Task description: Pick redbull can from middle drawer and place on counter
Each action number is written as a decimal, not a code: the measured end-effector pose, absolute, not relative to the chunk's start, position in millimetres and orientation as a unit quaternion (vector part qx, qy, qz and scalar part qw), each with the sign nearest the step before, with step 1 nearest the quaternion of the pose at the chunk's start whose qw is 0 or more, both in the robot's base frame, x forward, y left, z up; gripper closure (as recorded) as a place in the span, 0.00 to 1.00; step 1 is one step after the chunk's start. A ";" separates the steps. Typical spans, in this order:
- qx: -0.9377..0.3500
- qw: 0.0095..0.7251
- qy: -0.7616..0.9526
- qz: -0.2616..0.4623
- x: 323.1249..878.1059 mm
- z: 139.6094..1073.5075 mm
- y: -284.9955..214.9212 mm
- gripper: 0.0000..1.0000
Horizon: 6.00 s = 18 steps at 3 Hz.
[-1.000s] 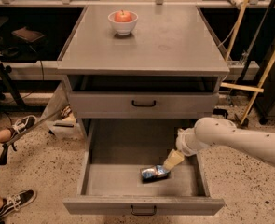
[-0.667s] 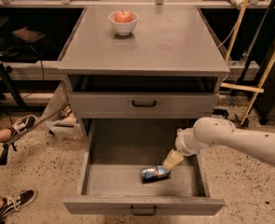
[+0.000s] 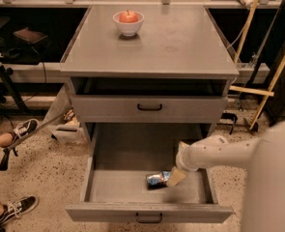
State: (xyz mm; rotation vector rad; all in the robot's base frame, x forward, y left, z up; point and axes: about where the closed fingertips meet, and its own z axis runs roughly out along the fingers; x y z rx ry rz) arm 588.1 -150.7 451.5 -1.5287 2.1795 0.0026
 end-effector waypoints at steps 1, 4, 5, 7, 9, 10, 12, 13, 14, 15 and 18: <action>-0.581 0.235 0.779 -0.028 599.7 418.2 -143.1 0.00; -0.607 0.249 0.754 -0.027 612.5 405.6 -119.1 0.00; -0.638 0.255 0.727 -0.001 602.2 380.1 -89.2 0.00; -0.641 0.259 0.722 0.008 600.2 379.1 -77.5 0.19; -0.641 0.259 0.722 0.008 600.2 379.1 -77.5 0.65; -0.641 0.259 0.722 0.008 600.2 379.1 -77.5 0.88; -0.604 0.334 0.722 -0.046 605.1 449.7 -124.7 1.00; -0.609 0.385 0.681 -0.132 615.7 536.1 -142.1 1.00; -0.608 0.445 0.625 -0.202 617.0 615.7 -123.2 1.00; -0.627 0.519 0.537 -0.221 596.1 672.4 -35.7 1.00; -0.624 0.595 0.456 -0.219 535.3 739.8 25.0 1.00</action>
Offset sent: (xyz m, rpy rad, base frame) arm 0.0059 0.0045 -0.0291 -0.0524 -0.0245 0.0328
